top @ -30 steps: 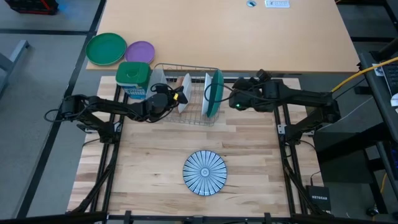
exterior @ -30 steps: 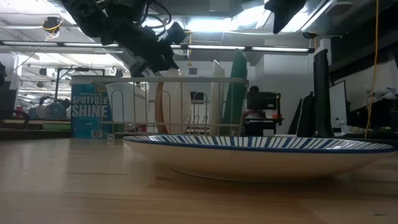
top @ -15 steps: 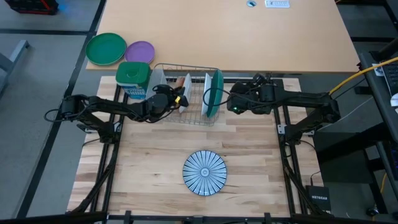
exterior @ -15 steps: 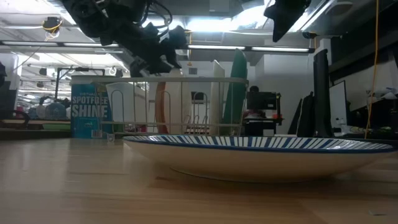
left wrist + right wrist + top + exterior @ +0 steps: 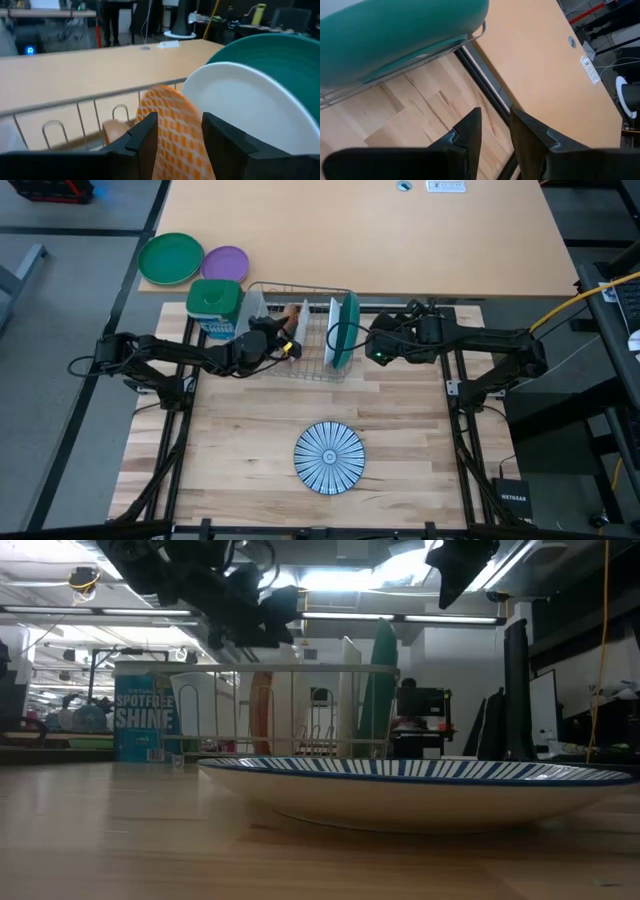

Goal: Sort dishes
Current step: Put the orange patterned plate in the dish rack, then put the blue patterned plate in the dish rack

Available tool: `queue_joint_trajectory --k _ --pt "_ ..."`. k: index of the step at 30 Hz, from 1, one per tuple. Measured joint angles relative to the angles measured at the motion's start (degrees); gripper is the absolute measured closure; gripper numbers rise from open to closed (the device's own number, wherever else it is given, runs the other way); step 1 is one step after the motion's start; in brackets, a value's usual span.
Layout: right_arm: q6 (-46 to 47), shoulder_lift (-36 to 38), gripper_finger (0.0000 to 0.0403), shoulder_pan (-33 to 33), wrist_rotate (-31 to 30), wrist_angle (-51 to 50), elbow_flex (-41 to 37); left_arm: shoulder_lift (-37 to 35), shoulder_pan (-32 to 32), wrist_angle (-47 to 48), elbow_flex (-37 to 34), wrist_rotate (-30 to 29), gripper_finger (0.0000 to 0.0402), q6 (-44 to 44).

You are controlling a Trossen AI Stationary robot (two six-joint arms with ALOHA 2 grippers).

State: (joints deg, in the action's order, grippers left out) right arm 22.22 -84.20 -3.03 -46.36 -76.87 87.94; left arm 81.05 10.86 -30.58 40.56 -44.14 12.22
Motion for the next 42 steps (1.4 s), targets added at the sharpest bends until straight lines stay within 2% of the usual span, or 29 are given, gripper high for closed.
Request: queue_joint_trajectory --k 8,17,20,26,32,38,42 --pt "0.0 0.0 0.0299 0.0 2.2 0.0 0.0 -2.7 -2.7 -0.6 0.0 0.0 0.0258 -11.2" --pt "0.0 0.0 0.0299 0.1 11.9 0.1 0.0 -4.4 -9.7 -0.2 0.0 0.9 0.0259 -21.5" --pt "0.0 0.0 0.0299 1.1 15.1 0.4 -0.2 -4.4 -13.4 0.1 0.0 5.2 0.0259 -26.4" --pt "1.6 0.1 0.0299 6.5 19.2 2.1 -5.2 -4.4 -21.1 1.6 0.0 19.5 0.0259 -32.6" --pt "8.2 0.1 0.0299 13.4 21.6 14.5 -16.2 -4.4 -28.0 11.4 0.0 26.8 0.0259 -30.8" --pt "17.3 0.0 0.0299 18.9 22.0 34.5 -28.5 -2.0 -34.7 21.5 0.0 28.2 0.0259 -29.2" --pt "25.1 0.0 0.0299 21.5 23.5 45.8 -35.2 1.4 -38.8 23.8 0.0 29.2 0.0259 -32.8"
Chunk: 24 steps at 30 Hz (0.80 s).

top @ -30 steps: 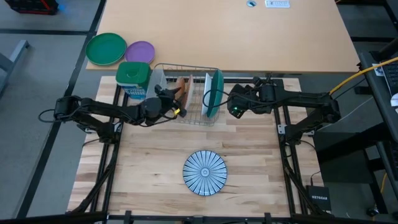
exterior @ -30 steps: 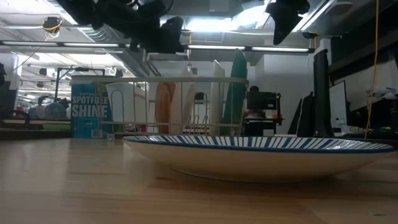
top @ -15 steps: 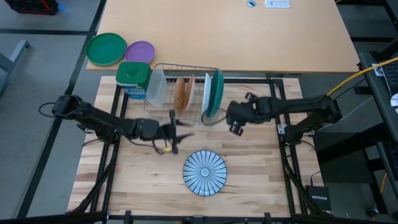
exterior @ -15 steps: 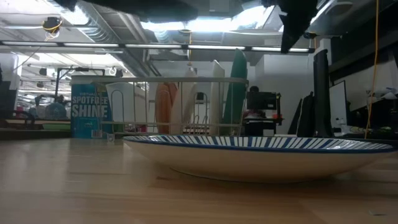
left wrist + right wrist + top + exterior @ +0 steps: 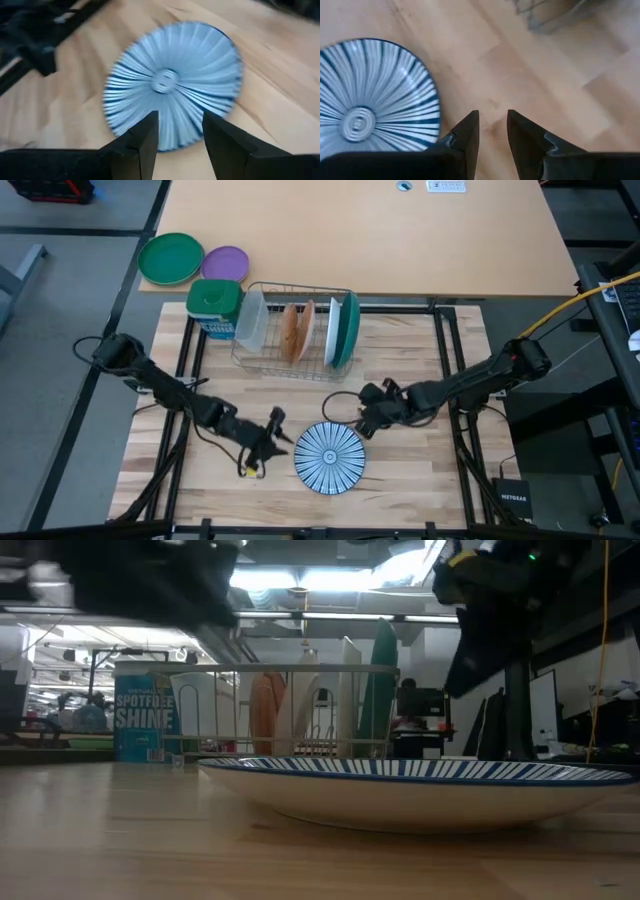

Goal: Sort dishes
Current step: Put the blue patterned plate in the dish rack

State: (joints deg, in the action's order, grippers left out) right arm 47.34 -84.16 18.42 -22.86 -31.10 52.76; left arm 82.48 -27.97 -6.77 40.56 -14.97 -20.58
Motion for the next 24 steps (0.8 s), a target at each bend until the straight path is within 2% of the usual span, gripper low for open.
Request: queue_joint_trajectory --k 5,11,17,24 --pt "10.2 -0.4 0.0299 2.9 0.0 8.7 -6.2 6.2 -3.7 0.0 0.0 0.1 0.0259 -10.0" --pt "20.5 -2.7 0.0299 6.1 -0.4 10.8 -8.9 14.6 -5.1 -6.9 0.0 -5.7 0.0259 -19.0" --pt "28.0 -7.1 0.0299 8.6 0.3 12.9 -9.0 20.7 -4.9 -15.6 0.0 -8.3 0.0259 -22.5" --pt "33.7 -12.6 0.0299 10.3 0.4 17.6 -8.9 22.0 -4.6 -17.7 0.2 -9.8 0.0259 -24.4"
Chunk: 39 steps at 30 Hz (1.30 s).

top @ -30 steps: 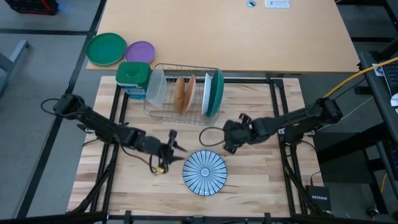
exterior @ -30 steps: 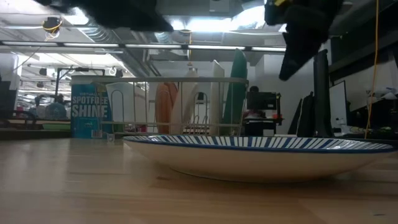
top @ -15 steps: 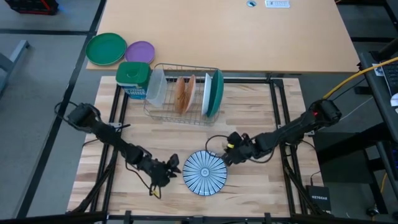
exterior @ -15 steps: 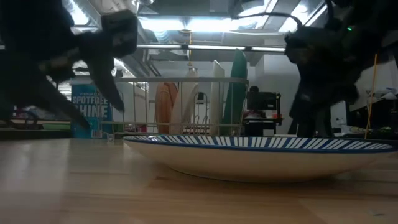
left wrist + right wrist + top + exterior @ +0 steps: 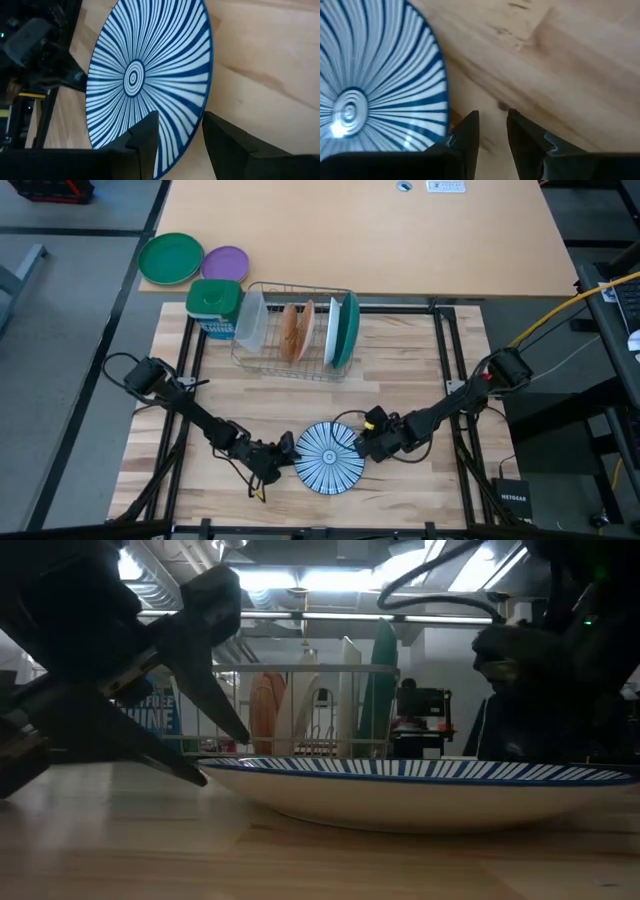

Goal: Sort dishes
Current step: Put the blue patterned plate in the dish rack

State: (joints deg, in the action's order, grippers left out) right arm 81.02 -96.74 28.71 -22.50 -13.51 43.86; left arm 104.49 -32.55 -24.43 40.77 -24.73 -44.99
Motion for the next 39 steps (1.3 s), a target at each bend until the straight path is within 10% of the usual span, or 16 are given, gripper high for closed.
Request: queue_joint_trajectory --k 22,32,39 --pt "0.2 -2.8 0.0299 -0.2 -0.8 10.6 -0.1 0.3 5.5 -1.1 -0.3 10.1 0.0262 0.1" --pt "-1.1 -2.9 0.0299 -0.2 -0.2 11.1 -0.1 0.3 3.6 -2.9 -0.3 11.0 0.0384 -3.4" --pt "-3.4 -2.9 0.0299 -0.2 -0.8 11.1 0.0 0.1 1.4 -6.7 -0.3 8.4 0.0384 5.2"
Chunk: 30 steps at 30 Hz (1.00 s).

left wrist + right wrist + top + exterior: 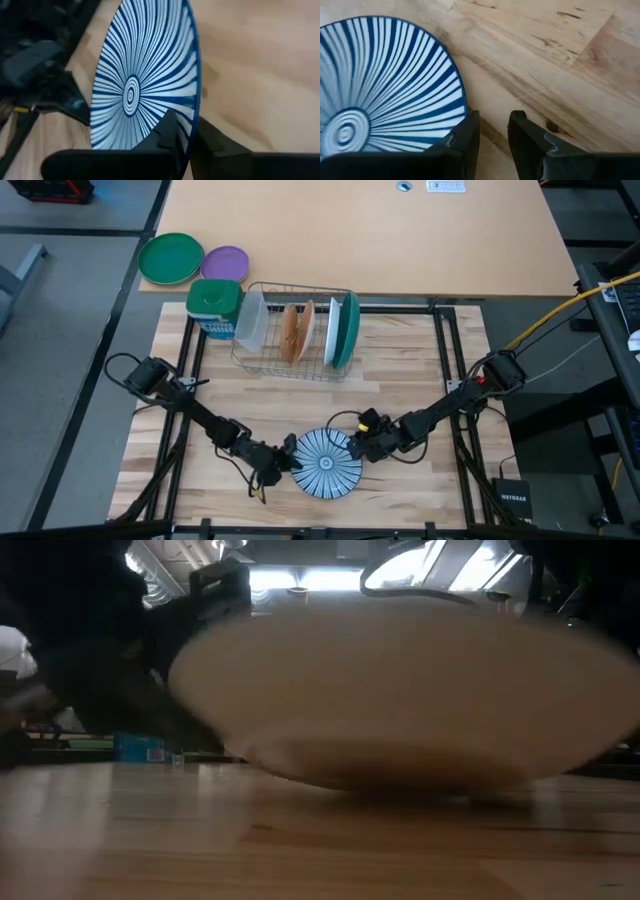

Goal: Sort dishes
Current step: Put the blue patterned plate in the dish rack

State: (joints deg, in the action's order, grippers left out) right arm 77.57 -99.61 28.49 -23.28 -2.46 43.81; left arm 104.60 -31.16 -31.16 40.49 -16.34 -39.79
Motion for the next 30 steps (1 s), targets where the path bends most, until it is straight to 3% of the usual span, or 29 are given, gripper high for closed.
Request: queue_joint_trajectory --k 6,12,23,30 --pt "-3.1 1.4 0.0299 0.0 -1.8 -0.6 0.0 -0.2 -0.5 -5.5 0.1 -0.4 0.0396 9.8" --pt "-8.9 8.4 0.0299 0.0 -5.9 -3.9 0.1 -2.1 -0.4 -7.1 0.1 -1.1 0.0398 17.1" --pt "-19.7 27.2 0.0299 0.0 -23.3 -18.0 0.1 -10.6 -0.2 -5.9 -0.1 -5.3 0.0401 30.0" --pt "-29.2 37.8 0.0299 0.0 -33.2 -21.4 0.1 -17.7 0.0 -6.8 0.0 -15.5 0.0401 36.5"
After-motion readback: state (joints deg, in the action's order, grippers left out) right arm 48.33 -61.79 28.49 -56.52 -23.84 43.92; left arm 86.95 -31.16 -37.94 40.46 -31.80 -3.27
